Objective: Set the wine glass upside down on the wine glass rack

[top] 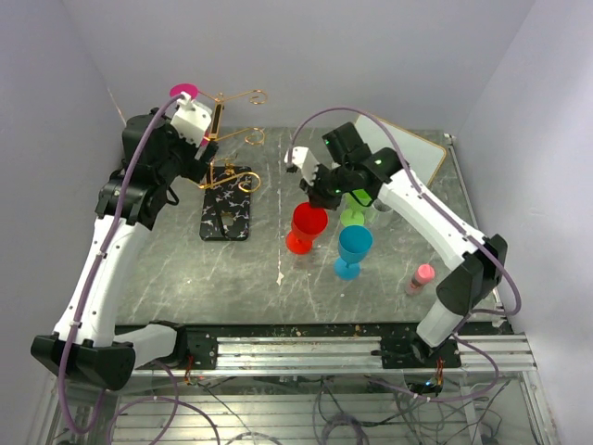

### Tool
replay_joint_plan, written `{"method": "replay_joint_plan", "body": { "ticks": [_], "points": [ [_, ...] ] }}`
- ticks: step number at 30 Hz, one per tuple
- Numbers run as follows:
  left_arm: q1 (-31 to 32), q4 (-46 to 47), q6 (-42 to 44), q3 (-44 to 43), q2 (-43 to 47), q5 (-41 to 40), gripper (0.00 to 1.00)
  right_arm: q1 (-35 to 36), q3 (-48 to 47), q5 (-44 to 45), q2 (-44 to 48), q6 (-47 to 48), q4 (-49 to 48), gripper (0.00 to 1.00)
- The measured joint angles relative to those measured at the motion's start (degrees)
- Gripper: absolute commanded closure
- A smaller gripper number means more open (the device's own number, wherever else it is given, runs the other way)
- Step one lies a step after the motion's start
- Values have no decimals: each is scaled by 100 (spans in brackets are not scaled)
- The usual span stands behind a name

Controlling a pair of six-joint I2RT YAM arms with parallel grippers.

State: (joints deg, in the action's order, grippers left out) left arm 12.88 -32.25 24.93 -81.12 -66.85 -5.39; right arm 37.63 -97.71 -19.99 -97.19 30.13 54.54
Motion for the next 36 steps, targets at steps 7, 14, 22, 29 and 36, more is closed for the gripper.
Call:
{"method": "replay_joint_plan", "body": {
  "ticks": [7, 14, 22, 29, 36],
  "points": [
    [-59, -59, -529, -435, -195, 723, 0, -671, -107, -341, 695, 140, -9, 100],
    [-85, -50, -1115, -970, -444, 1574, 0, -1663, -376, -861, 1255, 52, -22, 100],
    [-83, -28, -1882, -1502, -756, 2612, 1, -1891, -1379, -1084, 1305, -162, -37, 100],
    [11, 227, -2579, -1840, -890, 3309, 0, -1893, -2197, -1167, 1244, -483, -459, 100],
    [105, 398, -3005, -1954, -1071, 3751, 2, -1893, -2570, -1528, 1067, -870, -876, 100]
  ]
}}
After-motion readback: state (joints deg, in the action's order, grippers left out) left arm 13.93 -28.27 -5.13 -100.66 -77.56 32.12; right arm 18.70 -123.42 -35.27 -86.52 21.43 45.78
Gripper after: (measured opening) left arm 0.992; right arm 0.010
